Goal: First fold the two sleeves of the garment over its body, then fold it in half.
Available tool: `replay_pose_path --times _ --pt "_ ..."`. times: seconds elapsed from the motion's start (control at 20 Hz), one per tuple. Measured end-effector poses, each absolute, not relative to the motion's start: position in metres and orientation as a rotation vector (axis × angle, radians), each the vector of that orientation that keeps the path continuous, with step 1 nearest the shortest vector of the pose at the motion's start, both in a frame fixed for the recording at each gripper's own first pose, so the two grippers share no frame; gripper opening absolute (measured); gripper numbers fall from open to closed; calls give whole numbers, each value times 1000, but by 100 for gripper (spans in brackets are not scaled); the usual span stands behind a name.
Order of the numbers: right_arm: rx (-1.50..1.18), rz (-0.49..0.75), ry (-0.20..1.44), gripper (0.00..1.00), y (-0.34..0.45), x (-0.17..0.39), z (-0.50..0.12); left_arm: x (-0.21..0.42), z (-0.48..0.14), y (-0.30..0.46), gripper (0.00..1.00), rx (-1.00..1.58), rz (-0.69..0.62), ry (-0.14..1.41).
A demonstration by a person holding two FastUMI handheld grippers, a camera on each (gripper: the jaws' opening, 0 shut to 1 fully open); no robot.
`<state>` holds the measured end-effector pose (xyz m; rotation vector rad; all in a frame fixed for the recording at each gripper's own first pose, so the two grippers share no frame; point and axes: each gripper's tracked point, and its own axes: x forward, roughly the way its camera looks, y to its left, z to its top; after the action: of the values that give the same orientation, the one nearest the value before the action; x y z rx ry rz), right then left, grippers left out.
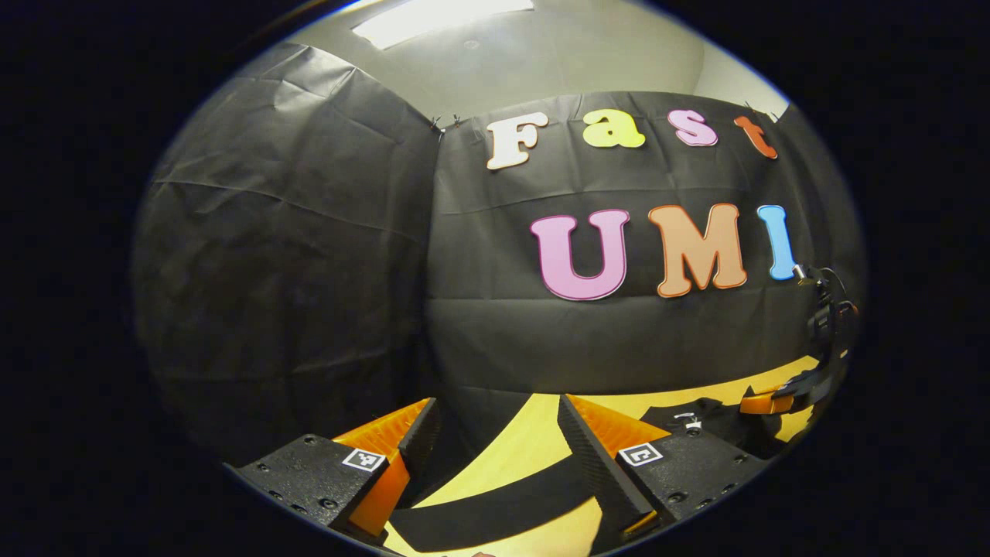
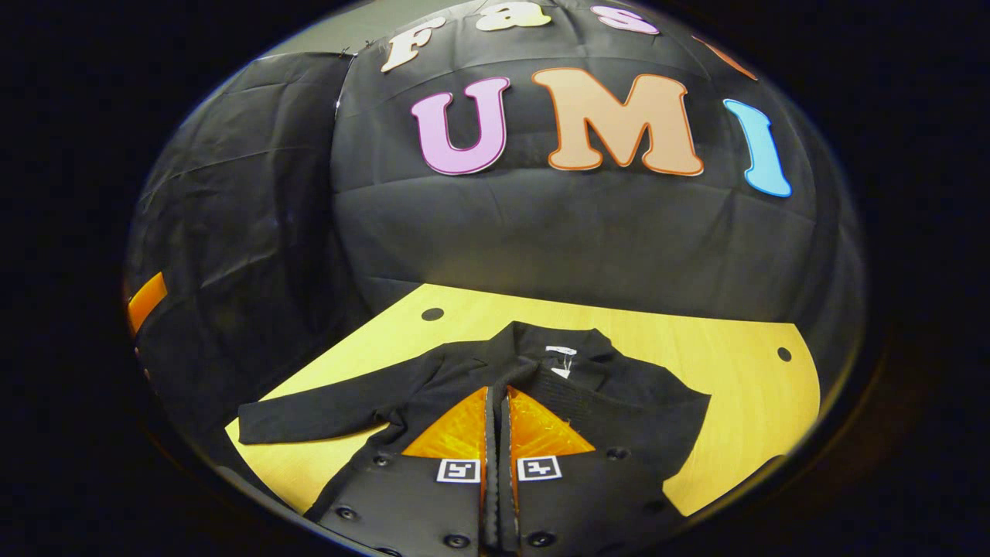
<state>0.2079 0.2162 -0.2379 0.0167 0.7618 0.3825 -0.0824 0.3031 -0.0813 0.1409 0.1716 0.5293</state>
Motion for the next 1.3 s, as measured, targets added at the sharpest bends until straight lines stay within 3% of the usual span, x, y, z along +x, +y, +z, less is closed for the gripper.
replay_pose_path --times 0.45,0.55,0.65,0.95,1.3 --pt "-50 434 861 3 294 222 -297 -113 -150 365 93 145 588 336" --pt "-64 414 874 51 304 226 -315 -125 -179 378 94 131 599 403" --pt "-85 409 807 99 312 235 -294 -140 -209 393 94 131 627 479" --pt "-136 405 772 98 307 234 -279 -171 -302 408 95 57 633 725" --pt "-170 369 771 98 286 234 -269 -199 -364 407 95 -63 641 924"
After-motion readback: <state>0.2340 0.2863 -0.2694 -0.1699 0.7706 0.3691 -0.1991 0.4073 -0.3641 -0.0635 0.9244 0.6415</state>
